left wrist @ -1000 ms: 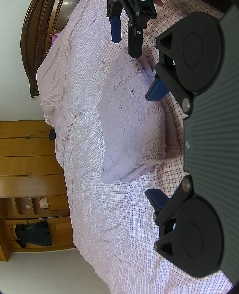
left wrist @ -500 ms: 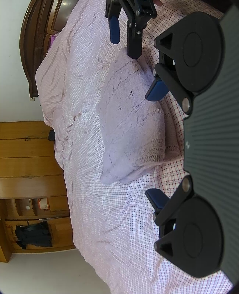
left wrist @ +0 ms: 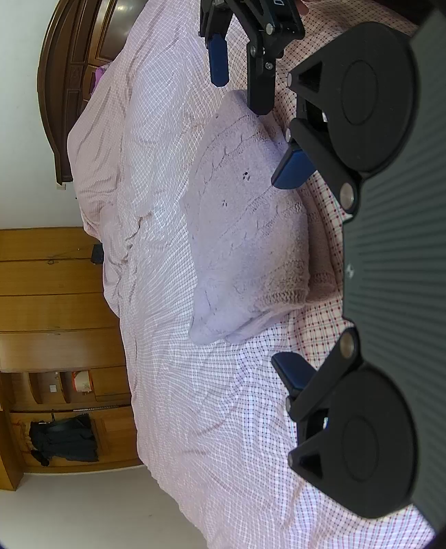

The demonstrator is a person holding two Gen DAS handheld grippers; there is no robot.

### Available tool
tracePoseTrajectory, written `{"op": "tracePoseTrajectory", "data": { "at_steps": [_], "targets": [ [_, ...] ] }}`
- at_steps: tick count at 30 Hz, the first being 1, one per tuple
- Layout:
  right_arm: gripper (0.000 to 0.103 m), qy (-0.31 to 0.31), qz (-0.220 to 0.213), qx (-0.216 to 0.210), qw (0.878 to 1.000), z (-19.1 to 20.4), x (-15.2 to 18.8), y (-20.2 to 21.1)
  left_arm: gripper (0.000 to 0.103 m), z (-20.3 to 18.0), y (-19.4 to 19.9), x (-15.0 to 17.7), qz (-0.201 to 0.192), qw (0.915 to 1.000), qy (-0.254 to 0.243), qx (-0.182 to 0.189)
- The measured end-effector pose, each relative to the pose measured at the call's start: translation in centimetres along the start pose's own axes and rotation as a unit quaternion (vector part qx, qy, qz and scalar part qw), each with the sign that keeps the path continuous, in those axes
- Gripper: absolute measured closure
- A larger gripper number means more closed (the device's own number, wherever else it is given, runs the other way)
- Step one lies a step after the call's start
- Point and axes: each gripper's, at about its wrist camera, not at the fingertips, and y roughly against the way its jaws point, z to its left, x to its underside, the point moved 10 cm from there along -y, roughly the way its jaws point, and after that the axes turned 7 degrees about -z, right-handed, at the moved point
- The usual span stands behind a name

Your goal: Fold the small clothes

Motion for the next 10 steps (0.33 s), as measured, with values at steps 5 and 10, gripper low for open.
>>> {"op": "tracePoseTrajectory", "data": {
  "at_steps": [5, 10],
  "targets": [
    [0.0, 0.0, 0.001, -0.001, 1.0, 0.04, 0.04, -0.08, 0.0, -0.04, -0.01, -0.04, -0.001, 1.0, 0.0, 0.002],
    [0.0, 0.0, 0.001, -0.001, 1.0, 0.12, 0.12, -0.19, 0.0, -0.45, -0.07, -0.07, -0.003, 0.9999, -0.008, 0.005]
  ]
}}
